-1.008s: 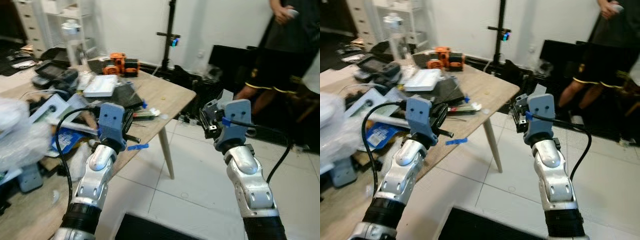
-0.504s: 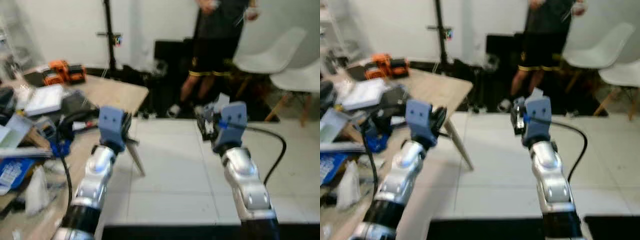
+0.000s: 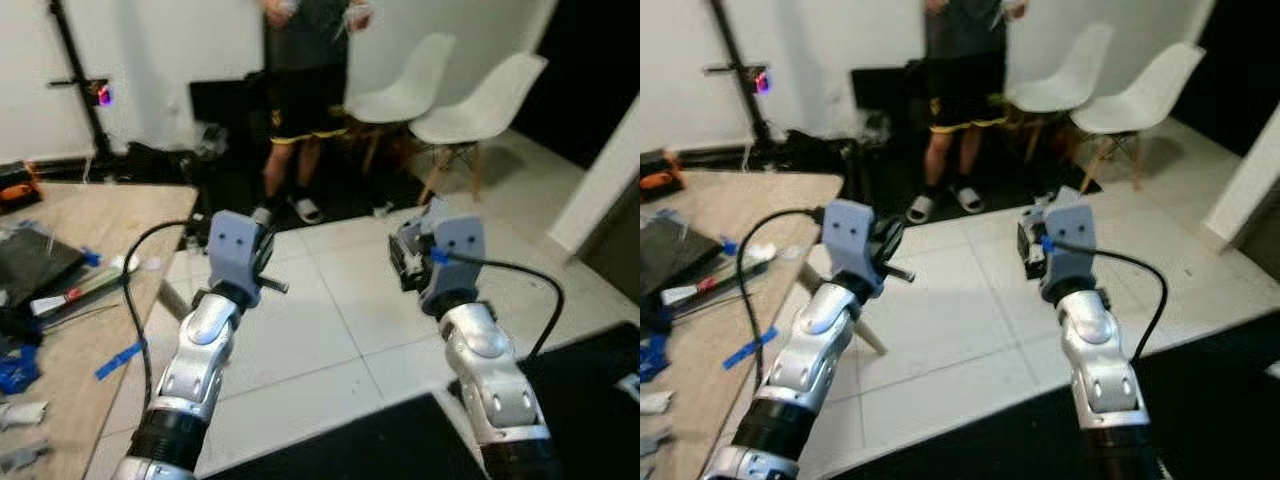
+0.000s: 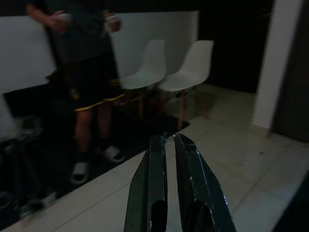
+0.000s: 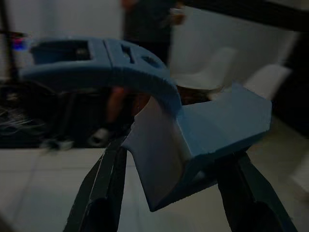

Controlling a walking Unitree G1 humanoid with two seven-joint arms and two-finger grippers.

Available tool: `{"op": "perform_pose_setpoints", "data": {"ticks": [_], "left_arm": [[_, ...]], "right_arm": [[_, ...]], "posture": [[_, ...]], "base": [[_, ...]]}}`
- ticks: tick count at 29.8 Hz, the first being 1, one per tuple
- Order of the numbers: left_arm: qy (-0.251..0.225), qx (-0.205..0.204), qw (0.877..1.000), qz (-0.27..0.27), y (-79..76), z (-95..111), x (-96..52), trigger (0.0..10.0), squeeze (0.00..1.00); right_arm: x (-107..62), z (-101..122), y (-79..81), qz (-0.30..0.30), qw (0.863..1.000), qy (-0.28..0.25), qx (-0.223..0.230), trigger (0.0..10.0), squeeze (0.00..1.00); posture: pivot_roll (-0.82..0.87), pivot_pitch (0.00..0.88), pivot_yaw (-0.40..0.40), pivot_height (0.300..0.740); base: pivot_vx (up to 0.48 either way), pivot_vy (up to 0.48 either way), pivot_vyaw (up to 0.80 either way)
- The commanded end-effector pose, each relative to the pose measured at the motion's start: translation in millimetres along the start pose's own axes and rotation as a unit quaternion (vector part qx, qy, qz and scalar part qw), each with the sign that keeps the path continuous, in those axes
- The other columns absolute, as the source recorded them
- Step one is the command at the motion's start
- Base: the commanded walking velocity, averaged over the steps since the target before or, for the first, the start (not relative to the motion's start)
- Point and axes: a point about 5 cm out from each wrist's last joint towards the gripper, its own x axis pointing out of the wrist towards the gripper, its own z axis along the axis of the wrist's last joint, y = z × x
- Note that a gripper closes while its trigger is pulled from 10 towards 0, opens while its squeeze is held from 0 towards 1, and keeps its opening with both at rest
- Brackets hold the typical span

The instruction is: Picking trash to rubbish bin

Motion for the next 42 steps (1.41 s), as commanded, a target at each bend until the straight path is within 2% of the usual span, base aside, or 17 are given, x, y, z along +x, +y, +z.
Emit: {"op": "perform_pose_setpoints", "data": {"ticks": [1,14,15,16,18,19,20,23,27,29,30,33,42], "left_arm": [[0.011,0.003,1.000,-0.001,0.0,-3.7,-1.9,10.0,0.00],[0.019,0.017,1.000,-0.017,-4.2,-8.0,-3.8,10.0,0.00],[0.041,0.002,0.999,-0.003,0.6,-19.5,-8.2,10.0,0.00],[0.041,0.002,0.999,-0.003,0.6,-19.5,-8.2,10.0,0.00],[0.074,0.006,0.997,0.006,5.1,-36.2,-14.8,10.0,0.00],[0.074,0.006,0.997,0.006,5.1,-36.2,-14.8,10.0,0.00],[0.105,0.009,0.994,0.009,8.2,-52.2,-22.8,10.0,0.00],[0.157,0.002,0.988,0.015,12.5,-77.1,-38.0,10.0,0.00],[0.174,0.009,0.985,0.014,13.6,-85.3,-43.8,10.0,0.00],[0.200,-0.003,0.979,0.027,15.8,-98.8,-54.8,10.0,0.00],[0.200,-0.003,0.979,0.027,15.8,-98.8,-54.8,10.0,0.00],[0.234,-0.012,0.972,0.037,17.3,-115.2,-68.2,10.0,0.00],[0.242,-0.035,0.968,0.051,18.3,-123.9,-73.3,10.0,0.00]], "right_arm": [[-1.0,-2.7,2.0,0.003,1.000,0.003,0.002,10.0,0.00],[-9.1,-25.0,0.5,0.010,0.999,0.044,-0.008,10.0,0.00],[-13.0,-36.1,0.9,0.012,0.998,0.061,-0.005,10.0,0.00],[-13.0,-36.1,0.9,0.012,0.998,0.061,-0.005,10.0,0.00],[-18.4,-53.4,1.4,0.013,0.995,0.095,0.003,10.0,0.00],[-18.4,-53.4,1.4,0.013,0.995,0.095,0.003,10.0,0.00],[-25.8,-73.0,1.9,0.020,0.990,0.136,0.003,10.0,0.00],[-44.8,-109.7,-2.5,0.021,0.977,0.212,-0.015,10.0,0.00],[-52.6,-121.5,-5.3,0.016,0.972,0.234,-0.021,10.0,0.00],[-65.5,-138.4,-11.3,-0.007,0.964,0.264,-0.012,10.0,0.00],[-65.5,-138.4,-11.3,-0.007,0.964,0.264,-0.012,10.0,0.00],[-78.1,-152.2,-14.7,-0.028,0.957,0.288,-0.001,10.0,0.00],[-83.7,-160.7,-9.6,-0.030,0.955,0.296,0.010,10.0,0.00]], "posture": [[-0.09,0.036,-0.003,0.740],[-0.09,0.047,-0.001,0.740],[-0.09,0.045,0.002,0.740],[-0.09,0.045,0.002,0.740],[-0.09,0.043,0.004,0.740],[-0.09,0.043,0.004,0.740],[-0.09,0.043,0.005,0.740],[-0.09,0.041,0.006,0.740],[-0.09,0.040,0.008,0.740],[-0.08,0.039,0.005,0.740],[-0.08,0.039,0.005,0.740],[-0.08,0.039,0.004,0.740],[-0.09,0.037,0.008,0.740]], "base": [[0.000,0.000,-0.80],[0.000,0.000,-0.80],[0.000,0.000,-0.80],[0.000,0.000,-0.80],[0.000,0.000,-0.80],[0.000,0.000,-0.80],[0.000,0.000,-0.80],[0.000,0.000,-0.80],[0.000,0.000,-0.80],[0.000,0.000,-0.80],[0.000,0.000,-0.80],[0.000,0.000,-0.80],[0.000,0.000,-0.80]]}}
